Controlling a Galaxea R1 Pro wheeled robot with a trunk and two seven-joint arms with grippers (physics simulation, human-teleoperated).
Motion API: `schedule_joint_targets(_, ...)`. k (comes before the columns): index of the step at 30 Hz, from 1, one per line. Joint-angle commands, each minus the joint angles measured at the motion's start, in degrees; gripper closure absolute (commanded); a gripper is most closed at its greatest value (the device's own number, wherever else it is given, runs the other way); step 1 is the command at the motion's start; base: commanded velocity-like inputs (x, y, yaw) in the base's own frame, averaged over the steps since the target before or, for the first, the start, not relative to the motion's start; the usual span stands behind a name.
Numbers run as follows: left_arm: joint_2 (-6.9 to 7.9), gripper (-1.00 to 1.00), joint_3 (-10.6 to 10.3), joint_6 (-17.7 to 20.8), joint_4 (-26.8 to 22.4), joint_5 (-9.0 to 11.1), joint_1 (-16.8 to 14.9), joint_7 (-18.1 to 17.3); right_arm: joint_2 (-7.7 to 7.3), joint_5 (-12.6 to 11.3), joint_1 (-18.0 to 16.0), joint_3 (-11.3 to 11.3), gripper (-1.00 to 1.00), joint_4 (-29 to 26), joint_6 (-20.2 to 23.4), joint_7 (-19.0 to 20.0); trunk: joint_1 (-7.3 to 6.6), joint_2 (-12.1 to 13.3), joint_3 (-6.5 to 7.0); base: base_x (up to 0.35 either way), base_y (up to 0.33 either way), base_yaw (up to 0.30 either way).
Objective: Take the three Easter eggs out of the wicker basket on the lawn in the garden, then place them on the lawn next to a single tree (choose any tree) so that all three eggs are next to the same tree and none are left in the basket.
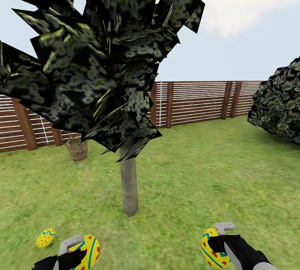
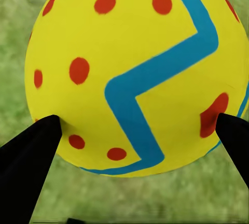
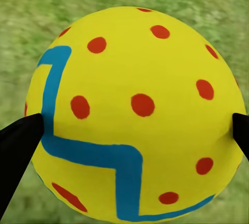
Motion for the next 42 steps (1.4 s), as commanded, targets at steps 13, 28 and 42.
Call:
schedule_joint_targets(13, -0.06, 1.0, 0.5, 0.2, 0.2, -0.5, -0.1, -0.5, -0.11, -0.2, 0.0, 0.5, 1.0, -0.1, 0.3, 0.0, 2.88, -5.3, -2.45, 0.0, 0.0, 0.0)
schedule_joint_targets(28, -0.32, 1.0, 0.5, 0.2, 0.2, -0.5, -0.1, -0.5, -0.11, -0.2, 0.0, 0.4, 1.0, -0.1, 0.3, 0.0, 6.18, -11.3, -5.14, 0.0, 0.0, 0.0)
schedule_joint_targets(42, -0.41, 1.0, 0.5, 0.2, 0.2, -0.6, -0.1, -0.5, -0.11, -0.2, 0.0, 0.5, 1.0, -0.1, 0.3, 0.0, 9.25, -17.0, -7.66, 0.0, 0.0, 0.0)
